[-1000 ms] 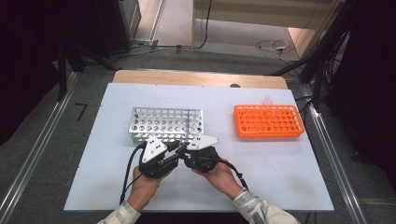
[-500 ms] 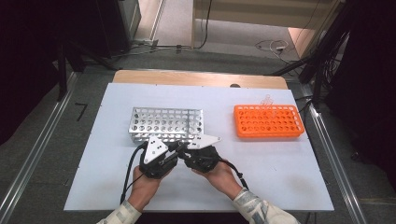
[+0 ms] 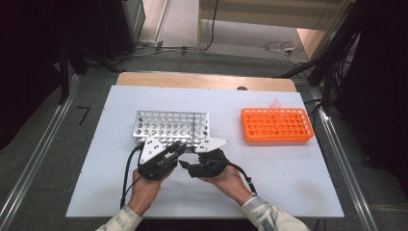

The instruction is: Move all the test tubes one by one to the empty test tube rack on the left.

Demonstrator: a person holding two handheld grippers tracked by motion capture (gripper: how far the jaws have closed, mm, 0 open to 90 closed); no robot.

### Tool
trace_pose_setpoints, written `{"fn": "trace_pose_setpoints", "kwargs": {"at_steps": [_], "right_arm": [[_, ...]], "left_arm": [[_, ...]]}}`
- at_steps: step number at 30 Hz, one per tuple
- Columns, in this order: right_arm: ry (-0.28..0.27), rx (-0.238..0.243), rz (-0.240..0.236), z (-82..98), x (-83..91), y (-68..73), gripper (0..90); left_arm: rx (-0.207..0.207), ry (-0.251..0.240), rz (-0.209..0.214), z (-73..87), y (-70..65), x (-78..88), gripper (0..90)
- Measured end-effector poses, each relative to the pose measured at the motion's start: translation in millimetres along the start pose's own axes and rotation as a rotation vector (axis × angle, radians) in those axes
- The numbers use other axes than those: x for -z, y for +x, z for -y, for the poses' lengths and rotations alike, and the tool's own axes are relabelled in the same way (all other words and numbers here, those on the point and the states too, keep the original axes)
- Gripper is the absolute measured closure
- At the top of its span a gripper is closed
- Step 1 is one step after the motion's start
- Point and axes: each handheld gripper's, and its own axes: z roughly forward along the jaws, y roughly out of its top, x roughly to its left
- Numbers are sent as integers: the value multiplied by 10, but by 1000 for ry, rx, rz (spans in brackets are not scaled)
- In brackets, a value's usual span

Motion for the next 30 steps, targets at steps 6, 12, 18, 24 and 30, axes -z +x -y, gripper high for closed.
{"fn": "trace_pose_setpoints", "kwargs": {"at_steps": [6, 12, 18, 24, 30], "right_arm": [[-7, -16, 6, 3, 59, -57, 300], [-10, -40, 32, 26, 141, -148, 275], [-13, -51, 50, 50, 202, -209, 262], [-10, -64, 59, 79, 232, -257, 258], [-11, -74, 72, 110, 276, -316, 258]], "left_arm": [[20, 12, -6, -14, 66, 12, 756], [40, 5, -18, -35, 120, 42, 756], [53, 3, -31, -63, 179, 85, 756], [73, 0, -40, -87, 238, 118, 756], [77, -1, -47, -103, 283, 150, 756]]}}
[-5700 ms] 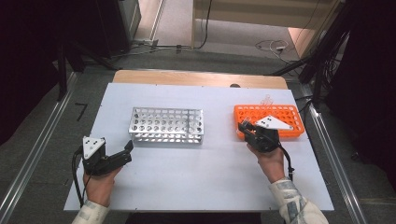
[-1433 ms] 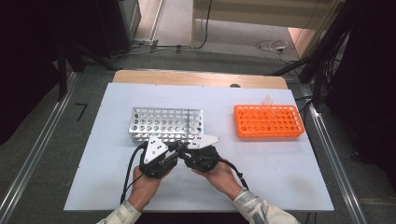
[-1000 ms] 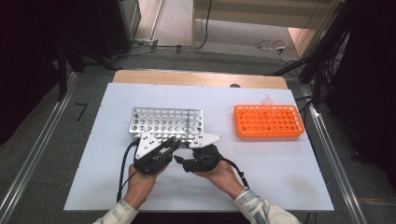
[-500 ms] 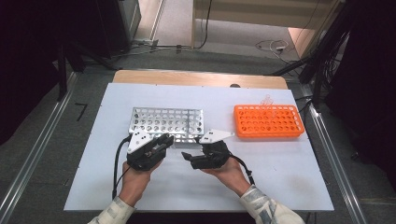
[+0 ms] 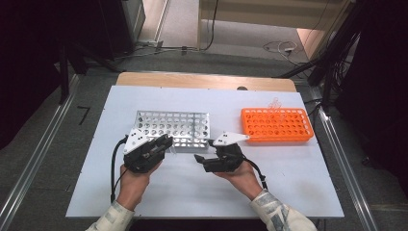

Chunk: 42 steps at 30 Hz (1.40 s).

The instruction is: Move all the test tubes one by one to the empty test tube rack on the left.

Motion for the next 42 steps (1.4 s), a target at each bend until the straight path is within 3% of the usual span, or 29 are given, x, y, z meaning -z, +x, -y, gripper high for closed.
{"fn": "trace_pose_setpoints", "kwargs": {"at_steps": [23, 42], "right_arm": [[1, -28, 58, 95, 160, -199, 260], [0, -37, 76, 124, 207, -267, 262]], "left_arm": [[27, -18, -39, -111, 190, 124, 757], [47, -72, -140, -298, 532, 286, 757]]}}
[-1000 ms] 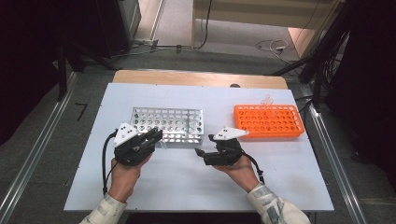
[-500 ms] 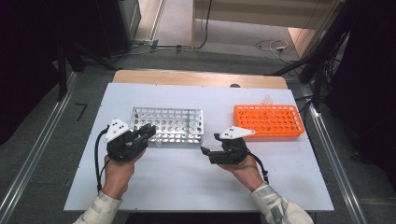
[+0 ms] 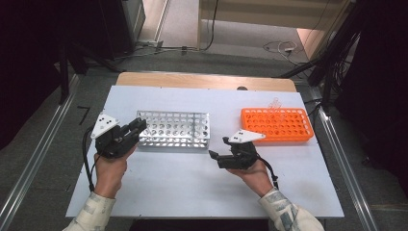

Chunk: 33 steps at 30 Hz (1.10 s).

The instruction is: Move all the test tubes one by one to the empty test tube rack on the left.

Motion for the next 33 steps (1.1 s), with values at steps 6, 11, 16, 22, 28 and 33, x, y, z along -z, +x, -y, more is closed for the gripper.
{"fn": "trace_pose_setpoints", "kwargs": {"at_steps": [6, 11, 16, 22, 28, 33], "right_arm": [[-3, -8, 4, 0, 4, -10, 263], [-2, -6, 6, 2, 0, -13, 264], [-1, -9, 7, 2, 3, -23, 264], [-4, -8, 7, 3, 3, -23, 265], [-1, -14, 6, 6, -5, -24, 265], [-5, -12, 8, 4, 3, -24, 267]], "left_arm": [[-2, -7, -37, -39, 92, -4, 756], [-7, -6, -67, -47, 150, -24, 756], [-26, -13, -104, -60, 192, -34, 756], [-55, -7, -139, -31, 203, -72, 756], [-95, 4, -170, 59, 164, -139, 756], [-113, 10, -204, 189, 143, -204, 755]]}}
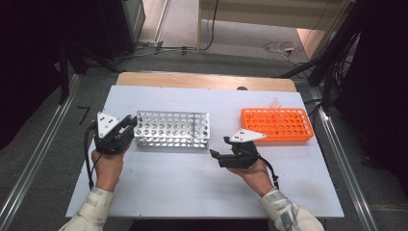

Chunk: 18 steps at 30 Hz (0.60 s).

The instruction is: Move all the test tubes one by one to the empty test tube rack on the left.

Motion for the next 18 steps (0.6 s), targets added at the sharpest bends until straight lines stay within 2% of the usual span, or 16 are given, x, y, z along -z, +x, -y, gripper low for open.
{"fn": "trace_pose_setpoints", "kwargs": {"at_steps": [8, 18], "right_arm": [[2, 6, 4, 2, -3, 5, 267], [8, 8, 7, 8, -12, 3, 267]], "left_arm": [[-4, 7, -16, 104, -25, -45, 753], [5, 71, -3, 221, -32, -116, 747]]}}
